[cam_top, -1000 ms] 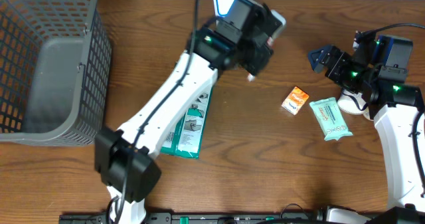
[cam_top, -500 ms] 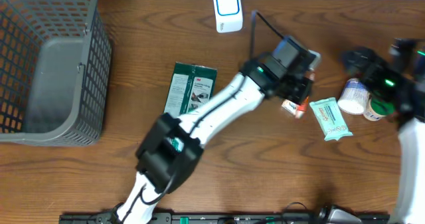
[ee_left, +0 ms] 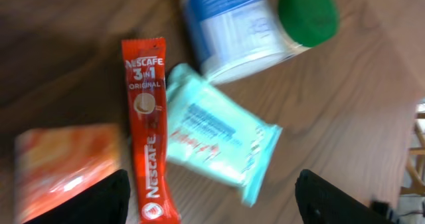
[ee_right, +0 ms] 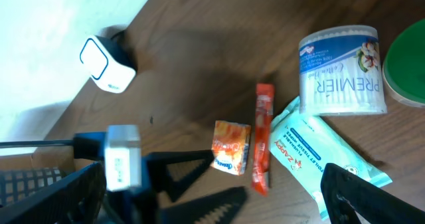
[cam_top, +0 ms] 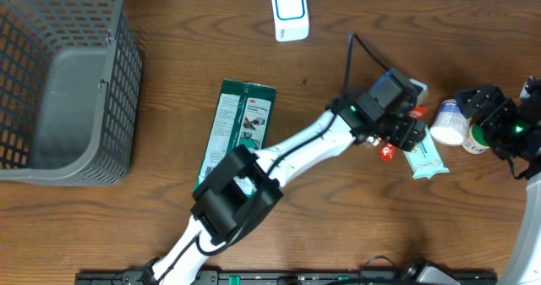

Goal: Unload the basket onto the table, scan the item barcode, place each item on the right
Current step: 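Carry the red sachet right with the left gripper and release it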

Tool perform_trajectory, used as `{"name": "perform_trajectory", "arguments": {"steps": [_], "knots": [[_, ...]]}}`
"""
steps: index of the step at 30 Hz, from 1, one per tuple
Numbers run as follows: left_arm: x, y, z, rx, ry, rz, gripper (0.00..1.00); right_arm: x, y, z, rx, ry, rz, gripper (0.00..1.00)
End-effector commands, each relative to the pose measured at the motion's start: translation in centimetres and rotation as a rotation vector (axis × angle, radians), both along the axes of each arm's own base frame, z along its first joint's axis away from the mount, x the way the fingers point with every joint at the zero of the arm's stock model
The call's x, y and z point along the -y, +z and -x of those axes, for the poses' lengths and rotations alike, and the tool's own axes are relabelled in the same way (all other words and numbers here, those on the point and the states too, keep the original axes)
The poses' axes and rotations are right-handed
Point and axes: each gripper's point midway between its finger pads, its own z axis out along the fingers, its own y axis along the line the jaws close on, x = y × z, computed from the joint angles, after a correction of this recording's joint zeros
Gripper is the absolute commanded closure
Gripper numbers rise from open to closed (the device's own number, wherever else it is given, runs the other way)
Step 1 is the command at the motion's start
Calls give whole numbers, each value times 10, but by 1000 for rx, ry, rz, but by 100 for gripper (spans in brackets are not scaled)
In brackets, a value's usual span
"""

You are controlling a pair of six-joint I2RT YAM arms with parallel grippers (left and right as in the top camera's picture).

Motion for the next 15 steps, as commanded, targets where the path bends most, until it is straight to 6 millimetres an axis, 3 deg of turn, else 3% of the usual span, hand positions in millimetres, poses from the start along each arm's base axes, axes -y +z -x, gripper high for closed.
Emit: {"name": "perform_trajectory", "arguments": {"steps": [1,3,4,8,11,15], "knots": [[-27,71,-18,127,17,39,22,2,3,1,3,8,18,1],[-66,97,-37,187,110,-26,21,0,4,1,6,12,12,1],[-81,104,-44,203,151,-51,22,-1,4,1,7,17,5,1],[-173,127,-72,217,358,-206,22,-21,6,1,23,97,-33,2],[-249,124,-80,141,482,-332,22,-49,4,-1,7,181,-41,4],[-343,96,-80,-54,619,-492,22,-103,-1,-5,-14,344,-8,9]]}}
